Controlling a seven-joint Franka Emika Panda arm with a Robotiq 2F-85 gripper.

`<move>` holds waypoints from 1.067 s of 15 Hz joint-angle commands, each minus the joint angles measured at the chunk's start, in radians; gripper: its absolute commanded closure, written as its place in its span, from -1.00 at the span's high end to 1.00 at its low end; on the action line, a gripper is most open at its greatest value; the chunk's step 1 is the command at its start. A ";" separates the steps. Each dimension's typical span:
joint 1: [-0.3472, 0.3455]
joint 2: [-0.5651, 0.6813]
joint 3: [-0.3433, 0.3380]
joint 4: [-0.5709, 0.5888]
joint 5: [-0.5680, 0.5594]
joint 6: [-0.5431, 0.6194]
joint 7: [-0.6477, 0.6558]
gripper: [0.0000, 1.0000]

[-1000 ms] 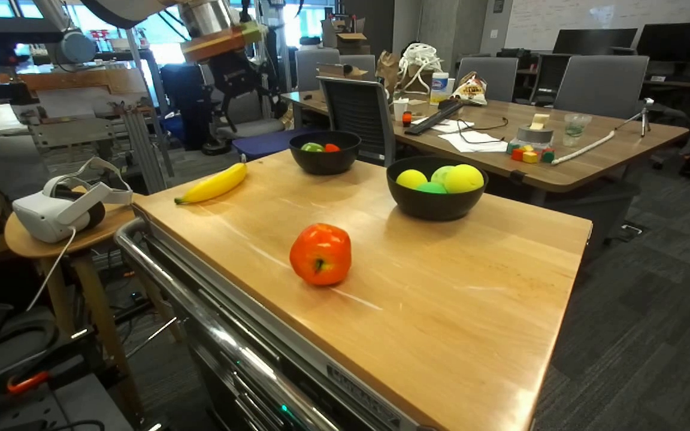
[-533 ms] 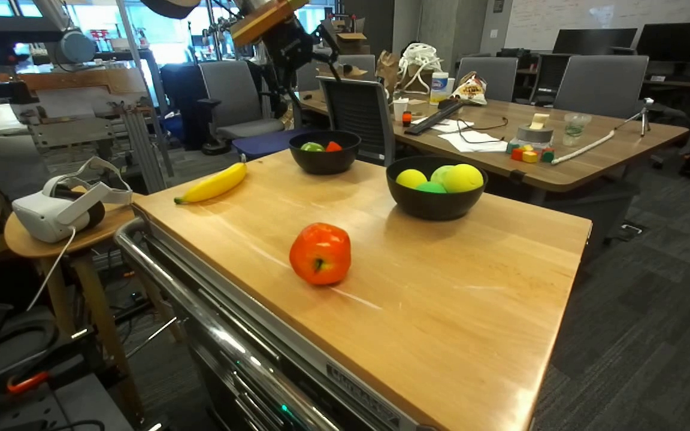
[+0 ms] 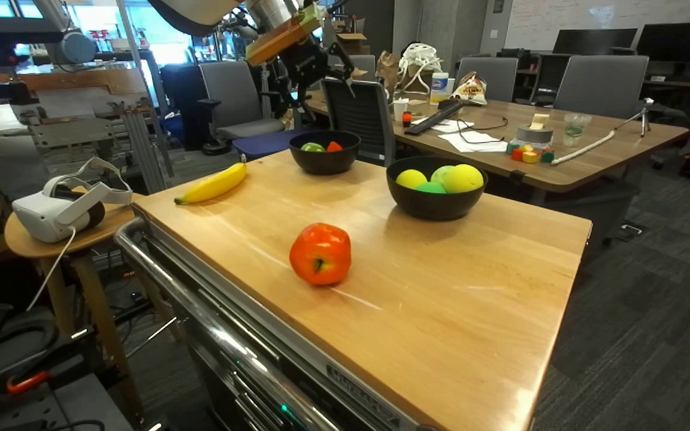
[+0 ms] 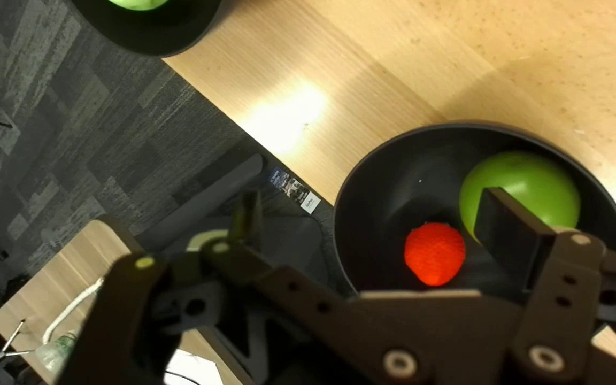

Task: Remove the fruits from the left and right bowl respectively and put them on the table

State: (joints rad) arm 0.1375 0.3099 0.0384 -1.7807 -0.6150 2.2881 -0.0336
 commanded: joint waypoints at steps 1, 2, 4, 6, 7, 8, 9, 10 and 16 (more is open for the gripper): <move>-0.003 0.064 -0.007 0.088 0.024 0.041 0.028 1.00; -0.002 0.090 -0.008 0.115 0.031 0.045 0.024 1.00; -0.005 0.148 -0.006 0.171 0.058 0.055 0.012 1.00; -0.014 0.218 0.002 0.235 0.120 0.061 -0.020 1.00; -0.016 0.250 0.004 0.263 0.153 0.064 -0.035 1.00; -0.016 0.285 0.003 0.298 0.182 0.059 -0.045 1.00; -0.016 0.313 0.005 0.329 0.208 0.054 -0.057 1.00; -0.016 0.339 0.006 0.358 0.230 0.049 -0.067 1.00; -0.019 0.454 0.018 0.498 0.341 0.014 -0.133 1.00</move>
State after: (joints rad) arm 0.1270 0.6999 0.0409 -1.3935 -0.3282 2.3397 -0.1137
